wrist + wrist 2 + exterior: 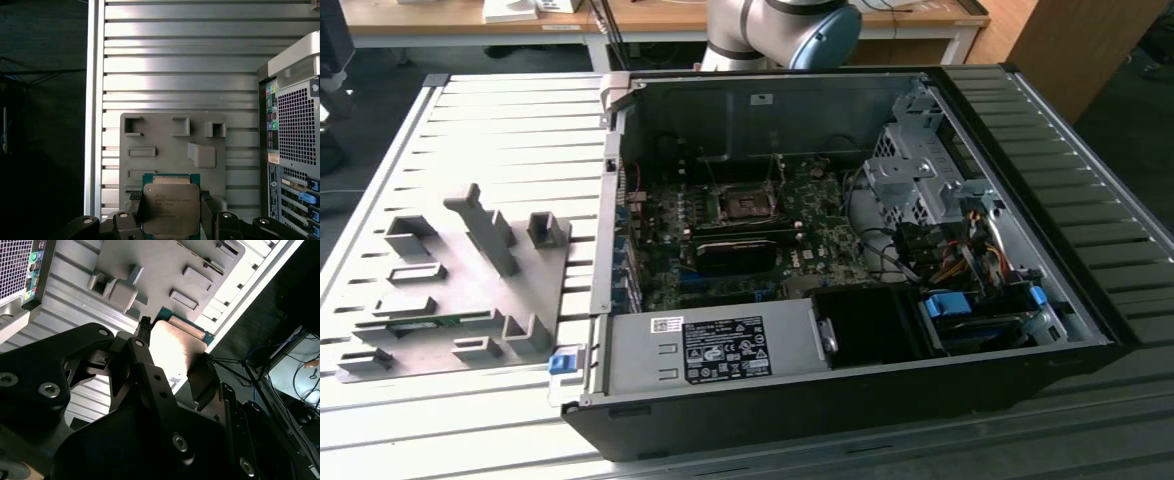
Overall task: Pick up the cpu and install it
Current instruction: 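Pick up the cpu and move it towards the insertion slot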
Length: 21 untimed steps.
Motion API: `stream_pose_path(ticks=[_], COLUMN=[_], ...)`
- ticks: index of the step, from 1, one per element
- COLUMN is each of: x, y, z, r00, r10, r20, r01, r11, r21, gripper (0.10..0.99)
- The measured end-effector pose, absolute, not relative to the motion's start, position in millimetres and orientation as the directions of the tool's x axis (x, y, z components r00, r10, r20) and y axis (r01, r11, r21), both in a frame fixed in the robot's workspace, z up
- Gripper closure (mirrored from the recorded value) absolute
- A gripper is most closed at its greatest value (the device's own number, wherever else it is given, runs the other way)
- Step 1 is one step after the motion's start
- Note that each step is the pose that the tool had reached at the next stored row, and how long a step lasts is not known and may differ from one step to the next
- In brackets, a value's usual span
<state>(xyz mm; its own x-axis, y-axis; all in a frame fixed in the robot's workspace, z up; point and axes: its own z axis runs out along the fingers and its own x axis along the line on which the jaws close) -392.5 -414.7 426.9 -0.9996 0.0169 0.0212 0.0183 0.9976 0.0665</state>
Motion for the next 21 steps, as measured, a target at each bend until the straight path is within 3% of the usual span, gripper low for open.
stream_pose_path(ticks=[21], x=[-372], y=[-415], z=[427], r00=[-1.0], r10=[0.017], r20=[0.022], r01=[0.018], r11=[0.998], r21=[0.066], gripper=[0.541])
